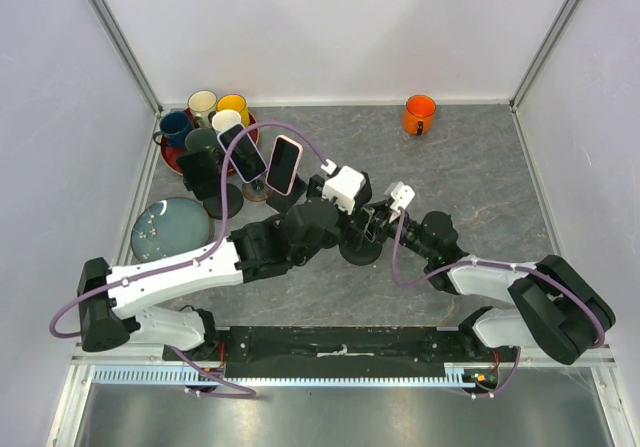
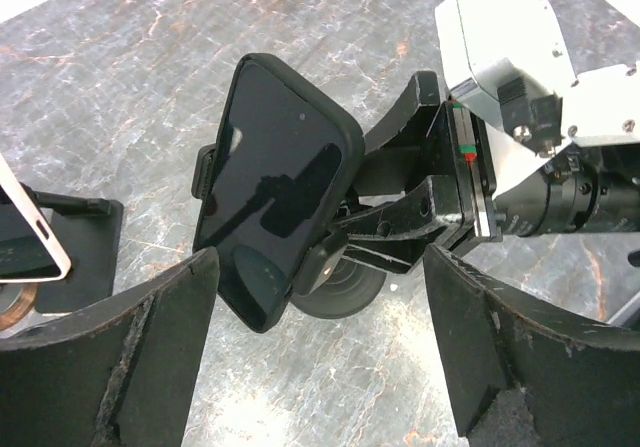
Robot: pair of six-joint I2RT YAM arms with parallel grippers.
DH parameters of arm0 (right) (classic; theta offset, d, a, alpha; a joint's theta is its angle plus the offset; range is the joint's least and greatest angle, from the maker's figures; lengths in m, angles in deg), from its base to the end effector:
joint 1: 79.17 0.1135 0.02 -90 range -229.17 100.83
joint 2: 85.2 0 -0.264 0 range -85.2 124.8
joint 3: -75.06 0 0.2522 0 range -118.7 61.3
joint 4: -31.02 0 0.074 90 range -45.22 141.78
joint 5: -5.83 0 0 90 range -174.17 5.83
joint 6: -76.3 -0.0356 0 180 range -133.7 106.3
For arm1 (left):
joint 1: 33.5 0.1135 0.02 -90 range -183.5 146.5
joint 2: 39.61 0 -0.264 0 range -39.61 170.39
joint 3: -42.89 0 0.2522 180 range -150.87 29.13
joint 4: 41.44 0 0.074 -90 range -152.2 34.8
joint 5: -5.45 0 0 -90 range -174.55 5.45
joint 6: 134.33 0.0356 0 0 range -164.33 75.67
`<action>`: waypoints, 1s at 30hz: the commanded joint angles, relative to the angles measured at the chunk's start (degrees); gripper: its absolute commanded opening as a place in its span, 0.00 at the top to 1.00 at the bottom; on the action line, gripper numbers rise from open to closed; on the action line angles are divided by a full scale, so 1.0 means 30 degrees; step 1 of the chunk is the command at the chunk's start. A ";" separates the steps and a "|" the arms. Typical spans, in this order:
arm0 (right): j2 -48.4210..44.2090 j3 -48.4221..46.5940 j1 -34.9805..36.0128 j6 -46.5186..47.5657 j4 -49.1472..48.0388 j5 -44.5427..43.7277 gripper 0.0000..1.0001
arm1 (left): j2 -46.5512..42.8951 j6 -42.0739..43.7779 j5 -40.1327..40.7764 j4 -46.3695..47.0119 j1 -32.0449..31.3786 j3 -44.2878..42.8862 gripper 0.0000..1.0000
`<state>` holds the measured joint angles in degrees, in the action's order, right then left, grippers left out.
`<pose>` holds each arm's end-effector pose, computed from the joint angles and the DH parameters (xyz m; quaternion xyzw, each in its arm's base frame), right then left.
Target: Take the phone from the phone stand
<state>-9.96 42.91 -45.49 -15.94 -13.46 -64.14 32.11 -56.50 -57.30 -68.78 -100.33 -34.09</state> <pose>0.1966 0.1456 0.1991 -0.3062 0.6284 0.3329 0.6329 0.1276 -0.2567 0.3476 0.2532 0.7765 -0.1946 0.5432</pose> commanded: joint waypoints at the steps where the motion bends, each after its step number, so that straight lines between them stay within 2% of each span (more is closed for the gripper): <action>1: -0.0676 0.0153 0.0406 0.0014 -0.1154 -0.1783 1.00 | 0.0993 -0.0809 0.4155 0.0747 -0.0663 -0.1133 0.12; 8: -0.0618 0.0359 0.0729 -0.0132 -0.1564 -0.2341 1.00 | 0.2722 -0.0254 0.6853 0.2153 -0.0869 -0.1778 0.18; 14: -0.0413 0.0506 0.1022 -0.0161 -0.1915 -0.2400 1.00 | 0.3601 0.0625 0.7441 0.4321 -0.0869 -0.1573 0.23; 24: -0.0267 0.0594 0.1286 -0.0308 -0.2325 -0.2400 1.00 | 0.5328 0.0597 0.8524 0.4440 -0.0869 -0.1690 0.28; 30: -0.0208 0.0711 0.1345 -0.0249 -0.2443 -0.2517 1.00 | 0.5244 0.0656 0.9404 0.4730 -0.0869 -0.1719 0.43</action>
<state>-10.46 44.57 -41.91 -15.90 -15.62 -71.35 48.42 -55.01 -34.31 -59.03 -102.75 -37.09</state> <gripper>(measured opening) 0.412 0.616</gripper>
